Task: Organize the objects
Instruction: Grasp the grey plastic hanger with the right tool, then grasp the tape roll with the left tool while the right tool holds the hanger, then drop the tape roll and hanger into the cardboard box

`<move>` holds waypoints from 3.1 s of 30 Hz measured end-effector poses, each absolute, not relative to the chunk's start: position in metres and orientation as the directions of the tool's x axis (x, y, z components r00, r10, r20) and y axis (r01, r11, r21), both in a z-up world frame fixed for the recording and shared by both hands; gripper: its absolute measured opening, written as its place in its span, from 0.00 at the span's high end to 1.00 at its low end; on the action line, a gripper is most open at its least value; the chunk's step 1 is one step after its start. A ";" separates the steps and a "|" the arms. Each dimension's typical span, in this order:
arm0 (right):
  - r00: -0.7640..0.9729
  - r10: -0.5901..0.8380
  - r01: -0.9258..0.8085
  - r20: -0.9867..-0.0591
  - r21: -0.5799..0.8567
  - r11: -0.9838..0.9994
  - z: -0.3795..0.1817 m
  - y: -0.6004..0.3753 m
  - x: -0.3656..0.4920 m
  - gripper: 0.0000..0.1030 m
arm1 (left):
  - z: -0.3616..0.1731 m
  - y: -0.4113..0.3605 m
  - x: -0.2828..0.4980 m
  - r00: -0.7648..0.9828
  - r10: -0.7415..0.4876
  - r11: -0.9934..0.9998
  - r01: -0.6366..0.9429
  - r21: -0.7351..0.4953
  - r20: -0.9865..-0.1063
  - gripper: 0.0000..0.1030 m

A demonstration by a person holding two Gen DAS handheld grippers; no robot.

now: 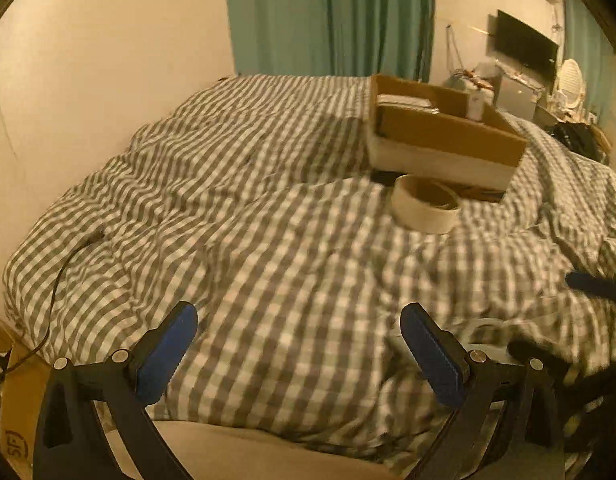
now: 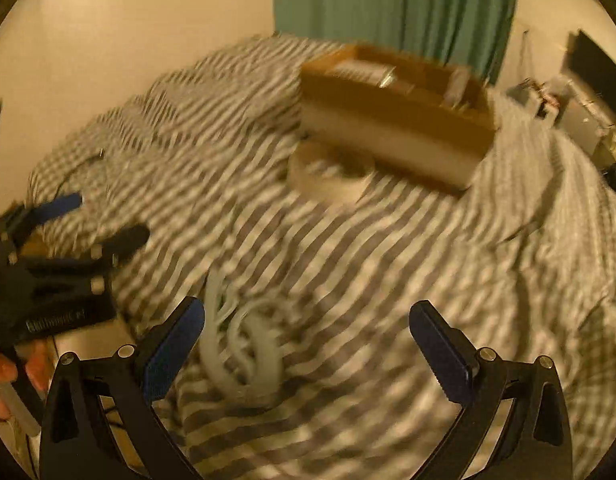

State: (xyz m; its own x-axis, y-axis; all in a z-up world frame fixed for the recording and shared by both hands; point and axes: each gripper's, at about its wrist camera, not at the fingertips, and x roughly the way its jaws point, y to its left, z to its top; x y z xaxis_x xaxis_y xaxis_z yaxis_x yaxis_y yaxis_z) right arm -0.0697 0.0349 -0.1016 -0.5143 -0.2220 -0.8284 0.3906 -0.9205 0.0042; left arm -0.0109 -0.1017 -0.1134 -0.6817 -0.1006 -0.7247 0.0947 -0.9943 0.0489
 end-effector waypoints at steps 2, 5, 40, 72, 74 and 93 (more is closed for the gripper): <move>-0.490 -0.221 0.405 -0.843 0.004 -0.914 -0.113 0.026 -0.070 0.00 | -0.116 -0.106 -0.013 -0.674 -0.109 -0.993 0.105 0.052 -0.731 0.00; -0.456 -0.222 0.426 -0.862 0.008 -0.905 -0.128 0.015 -0.072 0.04 | -0.121 -0.109 -0.017 -0.667 -0.105 -0.993 0.107 0.045 -0.738 0.00; -0.686 -0.100 0.117 -0.721 0.027 -0.993 -0.072 0.176 -0.143 0.53 | -0.144 0.005 -0.124 -0.634 0.093 -0.993 -0.119 -0.022 -0.767 0.00; -0.795 -0.152 0.146 -0.588 0.058 -0.988 0.023 0.165 -0.137 0.53 | -0.043 0.008 -0.123 -0.710 0.178 -0.984 -0.150 -0.100 -0.681 0.18; -0.814 -0.181 0.171 -0.552 0.069 -0.983 0.044 0.159 -0.150 0.53 | -0.023 0.004 -0.131 -0.731 0.184 -0.983 -0.148 -0.110 -0.657 0.18; -0.733 -0.259 0.129 -0.629 0.246 -0.961 -0.013 0.165 -0.323 0.53 | -0.025 0.026 -0.311 -0.744 0.137 -0.984 -0.176 -0.006 -0.654 0.18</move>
State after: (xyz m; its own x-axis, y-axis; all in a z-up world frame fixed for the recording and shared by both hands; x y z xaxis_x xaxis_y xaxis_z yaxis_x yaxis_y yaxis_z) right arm -0.3231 0.1652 -0.0125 -0.7329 -0.2594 -0.6290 0.1289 -0.9607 0.2460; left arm -0.3107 0.0258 -0.0253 -0.7441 0.1369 -0.6539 -0.1757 -0.9844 -0.0061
